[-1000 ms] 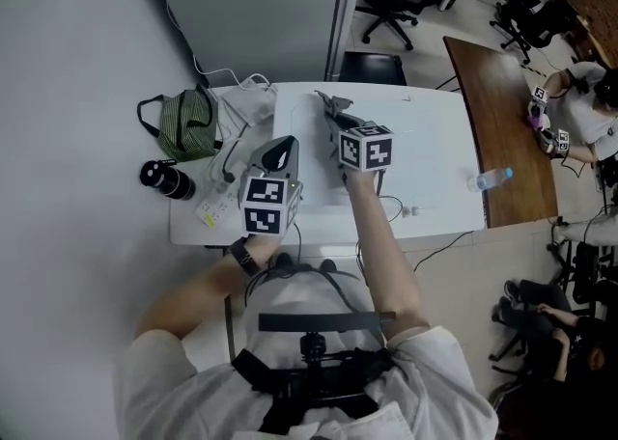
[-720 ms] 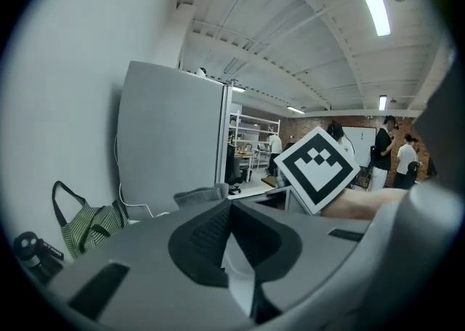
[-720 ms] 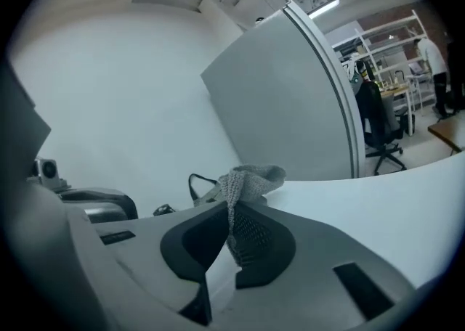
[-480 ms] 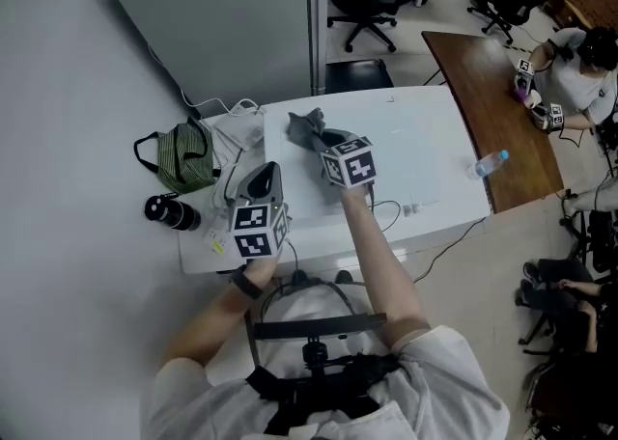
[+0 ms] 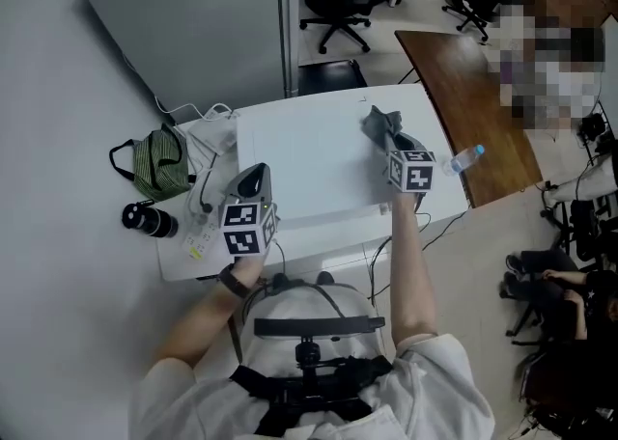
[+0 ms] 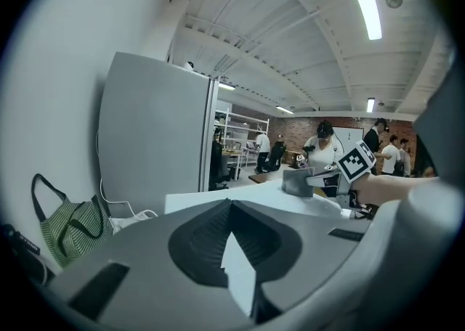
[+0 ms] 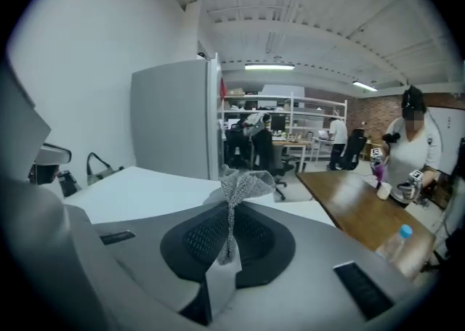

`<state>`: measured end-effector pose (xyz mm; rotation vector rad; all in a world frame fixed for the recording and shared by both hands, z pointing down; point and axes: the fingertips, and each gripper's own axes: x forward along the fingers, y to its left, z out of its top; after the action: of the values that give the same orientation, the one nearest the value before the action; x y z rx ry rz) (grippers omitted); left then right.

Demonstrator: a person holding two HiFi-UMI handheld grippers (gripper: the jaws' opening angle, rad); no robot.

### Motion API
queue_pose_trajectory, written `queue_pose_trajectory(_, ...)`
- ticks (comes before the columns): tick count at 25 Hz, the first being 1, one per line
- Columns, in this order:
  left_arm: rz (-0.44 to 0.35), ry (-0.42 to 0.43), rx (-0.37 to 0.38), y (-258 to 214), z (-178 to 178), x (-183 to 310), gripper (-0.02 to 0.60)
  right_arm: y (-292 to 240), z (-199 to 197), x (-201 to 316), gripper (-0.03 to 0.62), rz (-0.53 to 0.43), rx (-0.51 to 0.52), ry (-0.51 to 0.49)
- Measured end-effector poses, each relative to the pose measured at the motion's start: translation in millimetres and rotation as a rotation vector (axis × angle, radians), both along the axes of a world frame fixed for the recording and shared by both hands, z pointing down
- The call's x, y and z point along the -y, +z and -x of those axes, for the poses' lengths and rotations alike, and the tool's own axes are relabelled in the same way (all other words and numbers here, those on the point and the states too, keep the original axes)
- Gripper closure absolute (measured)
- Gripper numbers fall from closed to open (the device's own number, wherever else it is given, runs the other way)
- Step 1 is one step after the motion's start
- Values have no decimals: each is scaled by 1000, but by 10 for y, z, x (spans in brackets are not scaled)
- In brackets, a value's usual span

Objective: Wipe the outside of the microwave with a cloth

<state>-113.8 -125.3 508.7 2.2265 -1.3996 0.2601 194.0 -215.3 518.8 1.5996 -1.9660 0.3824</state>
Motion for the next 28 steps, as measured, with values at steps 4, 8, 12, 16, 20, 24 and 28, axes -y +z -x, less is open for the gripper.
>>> queue_pose_trajectory(4,-5,14,17,3,-27,8,569,-176,-770,-142,583,-65,14,180)
queue_pose_trajectory(8,-7,20,21,40,-38,-24,569,-75,-731,-234,583,-47,28,183)
queue_pose_trajectory(12,0,12,22,66,5,-75,569,168,187,-259,583,16,91,8)
queue_pose_trajectory(16,-9,-32,18,62,210,-121,569,270,1468,-412,583,62,227,-217)
queue_pose_trajectory(20,-3,-102,31,140,584,-165,569,375,2746,-755,583,137,363,-439)
queue_pose_trajectory(24,5,-178,44,191,988,-299,569,378,3716,-1164,583,210,535,-611)
queue_pose_trajectory(28,10,-207,61,209,1161,-439,569,399,4055,-1287,583,225,549,-694)
